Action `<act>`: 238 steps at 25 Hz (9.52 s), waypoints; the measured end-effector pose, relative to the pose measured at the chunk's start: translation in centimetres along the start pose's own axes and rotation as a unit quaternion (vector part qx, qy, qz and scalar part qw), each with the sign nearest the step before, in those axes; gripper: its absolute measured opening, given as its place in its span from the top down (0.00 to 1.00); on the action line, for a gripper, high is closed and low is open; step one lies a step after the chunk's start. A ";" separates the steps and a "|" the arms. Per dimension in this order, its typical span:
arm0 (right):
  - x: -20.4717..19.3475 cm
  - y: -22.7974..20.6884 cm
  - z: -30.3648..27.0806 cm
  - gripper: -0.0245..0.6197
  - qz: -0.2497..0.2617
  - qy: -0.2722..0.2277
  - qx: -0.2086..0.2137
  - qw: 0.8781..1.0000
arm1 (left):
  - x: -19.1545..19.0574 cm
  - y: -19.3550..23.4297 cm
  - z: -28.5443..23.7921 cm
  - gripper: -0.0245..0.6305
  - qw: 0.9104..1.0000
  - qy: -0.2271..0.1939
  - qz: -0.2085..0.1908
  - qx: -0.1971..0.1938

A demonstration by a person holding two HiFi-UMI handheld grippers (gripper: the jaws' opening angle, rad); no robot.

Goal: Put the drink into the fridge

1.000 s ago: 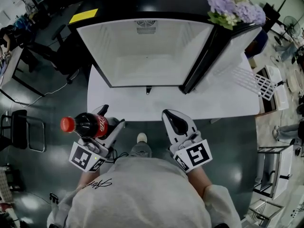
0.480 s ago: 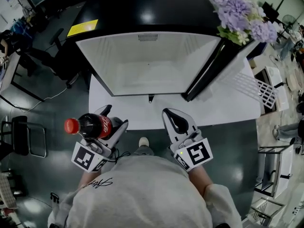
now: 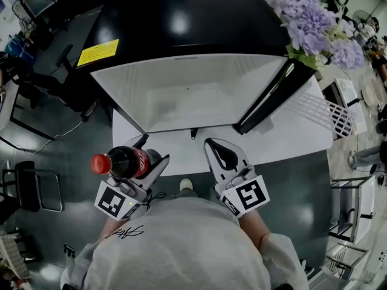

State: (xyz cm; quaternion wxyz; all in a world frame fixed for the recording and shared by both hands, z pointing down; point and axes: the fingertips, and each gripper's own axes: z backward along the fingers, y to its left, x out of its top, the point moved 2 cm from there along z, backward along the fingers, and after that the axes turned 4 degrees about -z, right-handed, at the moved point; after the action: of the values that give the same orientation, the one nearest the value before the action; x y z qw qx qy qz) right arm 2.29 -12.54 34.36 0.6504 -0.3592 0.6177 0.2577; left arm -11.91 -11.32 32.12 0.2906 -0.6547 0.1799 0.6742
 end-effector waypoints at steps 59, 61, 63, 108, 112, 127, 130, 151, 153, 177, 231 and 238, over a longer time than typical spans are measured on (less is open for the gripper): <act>-1.4 -8.5 0.9 0.94 0.001 0.028 0.045 0.999 | -8.7 2.7 -8.8 0.55 0.993 0.039 0.010 0.114; -1.4 -8.7 1.1 0.94 0.002 0.030 0.040 0.999 | -9.1 2.6 -9.1 0.55 0.993 0.040 0.012 0.111; -1.3 -8.8 1.2 0.94 0.001 0.029 0.036 0.999 | -9.3 2.6 -9.3 0.55 0.993 0.041 0.013 0.108; -2.1 -10.8 3.7 0.94 0.009 0.045 -0.003 0.999 | -16.0 5.7 -14.7 0.55 0.990 0.066 0.020 0.120; -1.8 -11.0 3.7 0.94 0.012 0.043 -0.006 0.999 | -16.4 6.2 -15.2 0.55 0.990 0.069 0.013 0.119; -1.5 -11.7 3.6 0.94 0.017 0.045 -0.016 0.999 | -18.2 7.9 -16.7 0.55 0.989 0.083 0.021 0.122; -1.5 -11.7 3.5 0.94 0.016 0.045 -0.018 0.999 | -18.3 8.3 -17.0 0.55 0.988 0.083 0.024 0.125; -1.7 -12.0 3.6 0.94 0.017 0.048 -0.021 0.998 | -20.3 10.2 -19.0 0.55 0.985 0.099 0.024 0.136; -1.7 -12.1 3.8 0.94 0.017 0.048 -0.023 0.998 | -20.3 10.3 -19.2 0.55 0.985 0.099 0.022 0.137; -1.7 -12.2 4.2 0.94 0.018 0.045 -0.024 0.999 | -21.8 11.6 -20.2 0.55 0.983 0.109 0.022 0.149; -0.7 -9.6 1.2 0.94 0.009 0.008 0.035 0.999 | -16.6 8.4 -13.9 0.42 0.969 0.150 0.051 0.188; -0.1 -9.6 0.4 0.94 0.017 0.008 0.046 0.999 | -13.5 7.1 -12.1 0.42 0.974 0.120 0.056 0.184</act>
State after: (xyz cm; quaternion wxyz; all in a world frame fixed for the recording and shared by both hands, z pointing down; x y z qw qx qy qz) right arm 9.96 -18.03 35.88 0.6568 -0.3204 0.6401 0.2372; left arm -7.26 -26.41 43.55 0.3440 -0.6549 0.3704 0.5618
